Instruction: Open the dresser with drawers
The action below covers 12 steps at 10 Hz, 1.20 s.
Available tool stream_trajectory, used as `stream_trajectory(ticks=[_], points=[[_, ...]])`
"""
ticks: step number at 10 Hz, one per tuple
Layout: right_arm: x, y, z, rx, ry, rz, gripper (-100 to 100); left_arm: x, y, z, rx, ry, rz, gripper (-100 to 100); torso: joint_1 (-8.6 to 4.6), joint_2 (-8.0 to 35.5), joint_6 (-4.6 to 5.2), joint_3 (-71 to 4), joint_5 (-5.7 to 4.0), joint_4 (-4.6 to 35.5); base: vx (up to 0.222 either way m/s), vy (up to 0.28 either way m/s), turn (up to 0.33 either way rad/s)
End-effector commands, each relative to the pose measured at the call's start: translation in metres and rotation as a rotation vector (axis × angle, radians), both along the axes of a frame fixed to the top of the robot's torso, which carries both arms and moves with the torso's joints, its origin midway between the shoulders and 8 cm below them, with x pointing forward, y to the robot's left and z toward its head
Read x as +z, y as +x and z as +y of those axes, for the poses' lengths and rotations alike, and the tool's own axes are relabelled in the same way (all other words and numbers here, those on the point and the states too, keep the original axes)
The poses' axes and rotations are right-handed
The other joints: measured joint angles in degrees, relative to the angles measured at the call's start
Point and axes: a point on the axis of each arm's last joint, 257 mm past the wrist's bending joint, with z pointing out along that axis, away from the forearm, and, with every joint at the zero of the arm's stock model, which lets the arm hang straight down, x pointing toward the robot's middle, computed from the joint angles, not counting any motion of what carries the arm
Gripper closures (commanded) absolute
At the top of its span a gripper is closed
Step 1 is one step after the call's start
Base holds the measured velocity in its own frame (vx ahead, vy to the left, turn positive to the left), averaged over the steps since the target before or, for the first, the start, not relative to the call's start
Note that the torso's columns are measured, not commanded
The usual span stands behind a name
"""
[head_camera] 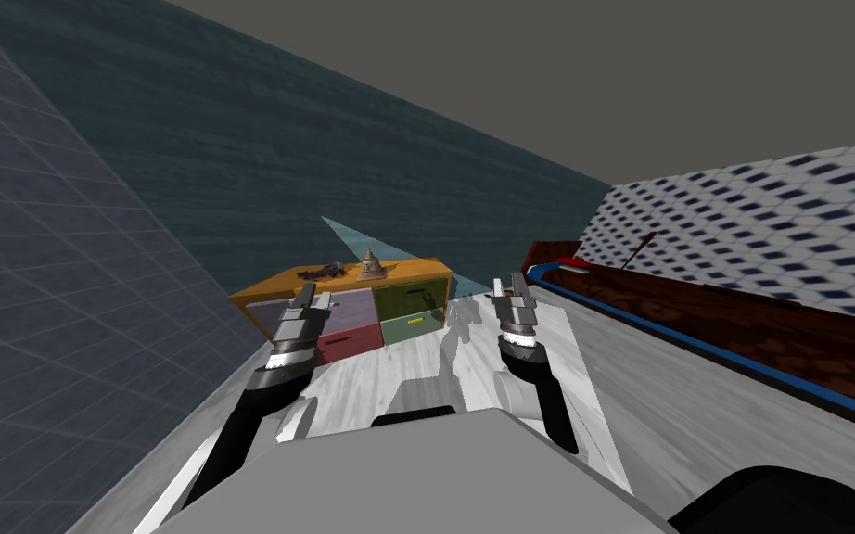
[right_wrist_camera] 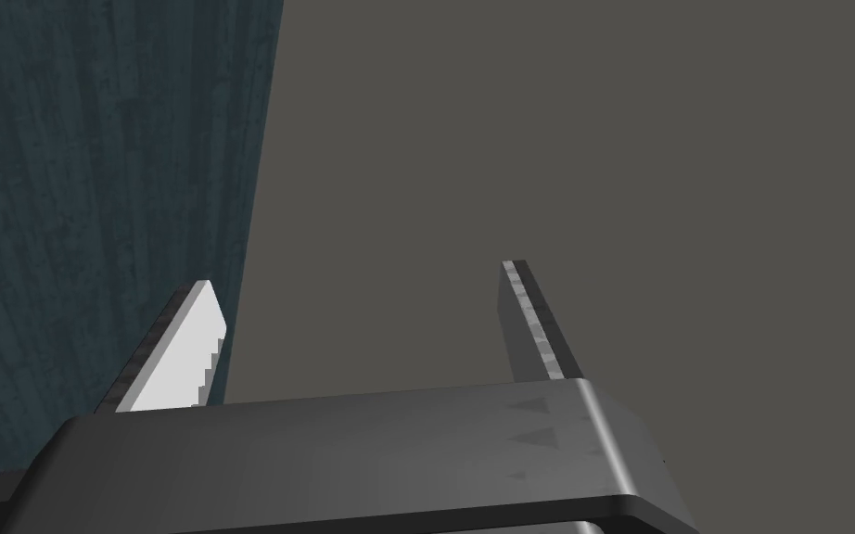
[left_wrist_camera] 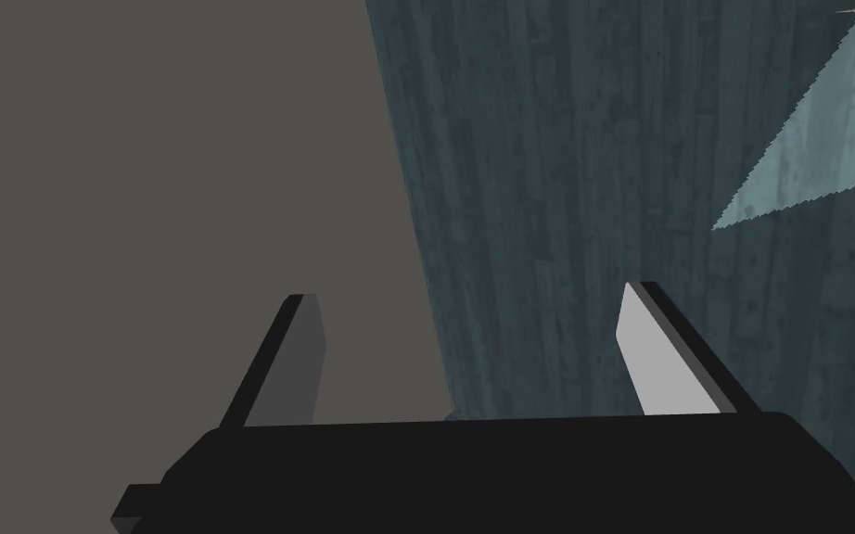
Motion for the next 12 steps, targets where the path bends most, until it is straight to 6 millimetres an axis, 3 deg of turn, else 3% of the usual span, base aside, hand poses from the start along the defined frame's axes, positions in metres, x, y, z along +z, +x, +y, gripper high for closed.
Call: stream_trajectory(ticks=[1,2,3,5,12], points=[[0.0,0.0,0.0,0.0,0.0,0.0,0,0.0,0.0,0.0,0.0,0.0,0.0,0,0.0,4.23,0.0,-8.46,0.0,4.23,0.0,0.0,0.0],[0.0,0.0,0.0,0.0,0.0,0.0,0,0.0,0.0,0.0,0.0,0.0,0.0,0,0.0,8.46,0.0,-16.91,0.0,8.46,0.0,0.0,0.0],[0.0,0.0,0.0,0.0,0.0,0.0,0,-0.008,0.005,-0.002,-0.012,0.031,0.02,-100,0.0,12.69,0.0,-25.38,0.0,12.69,0.042,-0.026,0.001],[0.0,0.0,0.0,0.0,0.0,0.001,0,-0.019,0.011,-0.001,-0.018,0.053,0.044,-100,-0.08,14.98,0.0,-30.55,-0.02,15.09,0.074,-0.041,0.003],[0.0,0.0,0.0,0.0,0.0,0.001,0,-0.08,0.039,0.013,-0.001,0.084,0.156,-100,0.03,15.36,0.01,-30.76,0.01,15.37,0.106,-0.055,0.003]])
